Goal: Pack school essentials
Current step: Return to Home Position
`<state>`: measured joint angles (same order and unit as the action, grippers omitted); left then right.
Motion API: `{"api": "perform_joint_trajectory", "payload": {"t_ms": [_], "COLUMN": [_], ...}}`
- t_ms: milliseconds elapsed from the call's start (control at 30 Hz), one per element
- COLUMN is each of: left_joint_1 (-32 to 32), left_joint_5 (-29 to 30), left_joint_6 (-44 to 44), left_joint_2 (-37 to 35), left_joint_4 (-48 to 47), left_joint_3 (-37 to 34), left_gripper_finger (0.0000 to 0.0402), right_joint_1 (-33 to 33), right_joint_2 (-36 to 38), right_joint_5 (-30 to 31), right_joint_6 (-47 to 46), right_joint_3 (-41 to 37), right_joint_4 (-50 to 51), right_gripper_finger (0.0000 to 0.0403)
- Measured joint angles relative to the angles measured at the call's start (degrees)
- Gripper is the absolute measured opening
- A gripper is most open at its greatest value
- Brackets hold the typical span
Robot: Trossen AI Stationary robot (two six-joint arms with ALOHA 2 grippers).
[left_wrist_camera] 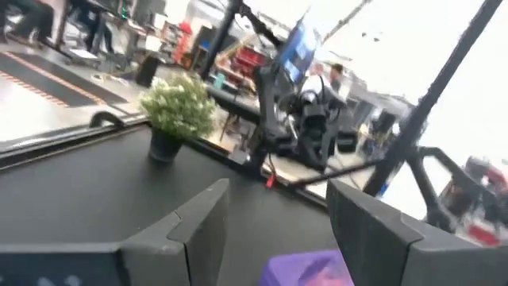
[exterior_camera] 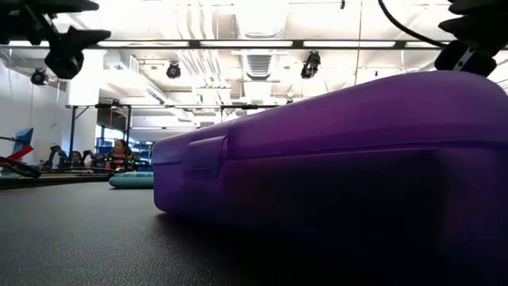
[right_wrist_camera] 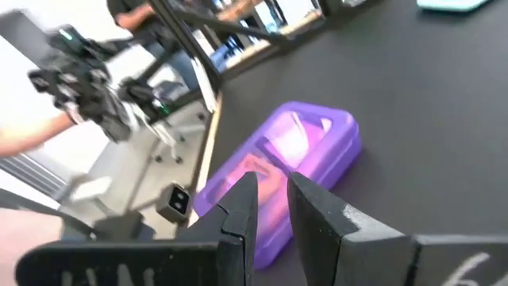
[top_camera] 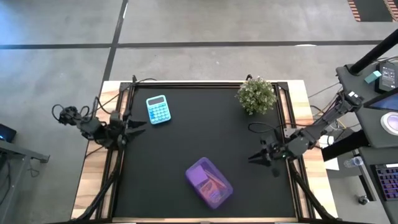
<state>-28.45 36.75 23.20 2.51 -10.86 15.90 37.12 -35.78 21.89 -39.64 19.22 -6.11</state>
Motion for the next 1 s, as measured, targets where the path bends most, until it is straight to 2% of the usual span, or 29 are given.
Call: {"api": "perform_joint_trajectory", "payload": {"t_ms": [333, 567, 800, 900, 1000], "left_joint_1": [-0.01, 0.0, -0.02, 0.0, -0.01], "left_joint_5": [3.85, 4.68, 10.53, 13.46, 13.56], "left_joint_6": [0.44, 0.92, 4.92, 4.62, 4.54], "left_joint_2": [-0.47, -0.61, -0.03, 0.09, 0.06], "left_joint_4": [-0.26, 0.25, -0.7, -0.62, -0.6], "left_joint_3": [-3.88, -4.93, -5.13, -5.13, -5.15], "left_gripper_finger": [0.0194, 0.0194, 0.0194, 0.0194, 0.0194], "right_joint_1": [-0.02, -0.02, -0.02, -0.02, -0.02], "right_joint_2": [13.74, 20.73, 23.53, 23.29, 23.31], "right_joint_5": [0.84, 5.05, 5.7, 9.07, 12.67], "right_joint_6": [2.95, 2.65, 3.42, 4.18, 3.38], "right_joint_3": [-11.08, -17.09, -18.47, -18.47, -18.49], "right_joint_4": [-7.67, -11.55, -10.56, -9.72, -7.14], "right_gripper_finger": [0.0063, 0.0063, 0.0063, 0.0063, 0.0063]}}
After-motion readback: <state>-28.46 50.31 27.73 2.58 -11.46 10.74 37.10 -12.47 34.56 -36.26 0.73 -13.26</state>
